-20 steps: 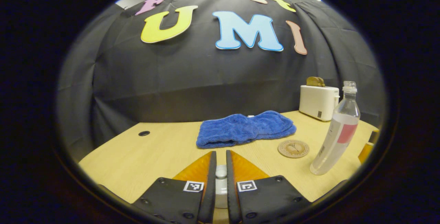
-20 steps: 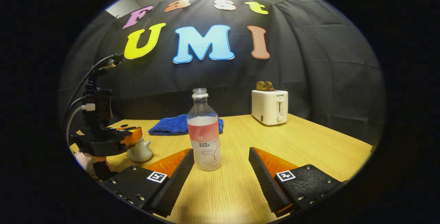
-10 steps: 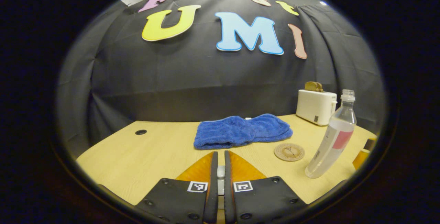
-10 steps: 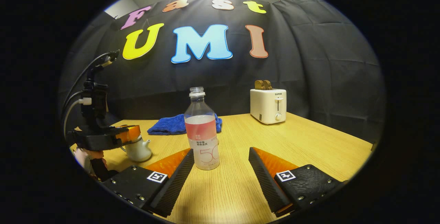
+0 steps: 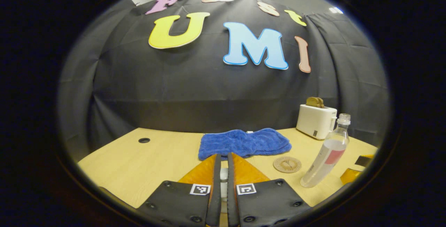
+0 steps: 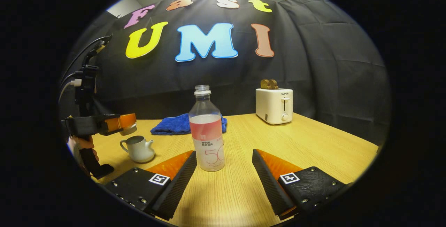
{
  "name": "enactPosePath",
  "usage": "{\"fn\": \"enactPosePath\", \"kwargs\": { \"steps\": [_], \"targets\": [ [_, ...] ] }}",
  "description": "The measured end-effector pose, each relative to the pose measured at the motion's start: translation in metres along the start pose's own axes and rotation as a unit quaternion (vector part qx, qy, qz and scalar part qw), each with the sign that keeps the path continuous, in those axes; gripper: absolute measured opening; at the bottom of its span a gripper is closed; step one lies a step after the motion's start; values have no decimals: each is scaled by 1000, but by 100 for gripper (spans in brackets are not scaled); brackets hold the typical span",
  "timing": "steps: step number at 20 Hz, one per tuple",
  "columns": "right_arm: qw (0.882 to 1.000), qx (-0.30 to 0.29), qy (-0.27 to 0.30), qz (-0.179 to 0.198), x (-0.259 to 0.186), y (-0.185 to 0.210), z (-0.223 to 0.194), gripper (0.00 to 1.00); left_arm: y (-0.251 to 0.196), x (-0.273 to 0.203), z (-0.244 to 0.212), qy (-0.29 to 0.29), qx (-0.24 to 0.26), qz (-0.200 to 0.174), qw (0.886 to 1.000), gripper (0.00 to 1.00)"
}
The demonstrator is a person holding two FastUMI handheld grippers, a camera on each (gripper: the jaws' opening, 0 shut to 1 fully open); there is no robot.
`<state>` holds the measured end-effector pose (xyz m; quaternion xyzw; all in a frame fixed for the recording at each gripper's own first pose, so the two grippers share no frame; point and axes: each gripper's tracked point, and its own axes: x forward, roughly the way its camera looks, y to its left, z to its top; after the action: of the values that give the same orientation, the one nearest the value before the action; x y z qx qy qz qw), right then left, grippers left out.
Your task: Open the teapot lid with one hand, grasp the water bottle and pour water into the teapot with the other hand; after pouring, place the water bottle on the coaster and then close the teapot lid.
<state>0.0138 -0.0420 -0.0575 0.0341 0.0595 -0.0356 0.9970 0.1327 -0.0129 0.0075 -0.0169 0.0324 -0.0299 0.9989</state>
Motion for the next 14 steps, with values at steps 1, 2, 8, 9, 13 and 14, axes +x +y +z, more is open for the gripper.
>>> {"fn": "enactPosePath", "kwargs": {
  "steps": [1, 2, 8, 9, 13, 14],
  "targets": [
    [1000, -5, -1, 3, 1, 3, 1, 99, 8, -2, -1, 3, 0, 5, 1000, 14],
    [1000, -11, -2, 7, 2, 6, 3, 99, 15, -5, 0, 6, -2, 9, 1000, 14],
    [999, -35, -10, 20, 14, 22, 13, 99, 57, -23, 2, 14, -12, 33, 999, 13],
    [999, -38, -11, 21, 16, 22, 14, 99, 62, -25, 2, 15, -14, 36, 999, 14],
    [999, -46, -12, 22, 27, 25, 18, 99, 83, -38, 0, 21, -22, 45, 999, 14],
    [998, -50, -12, 21, 31, 24, 20, 99, 87, -41, -1, 23, -22, 47, 998, 14]
  ]
}}
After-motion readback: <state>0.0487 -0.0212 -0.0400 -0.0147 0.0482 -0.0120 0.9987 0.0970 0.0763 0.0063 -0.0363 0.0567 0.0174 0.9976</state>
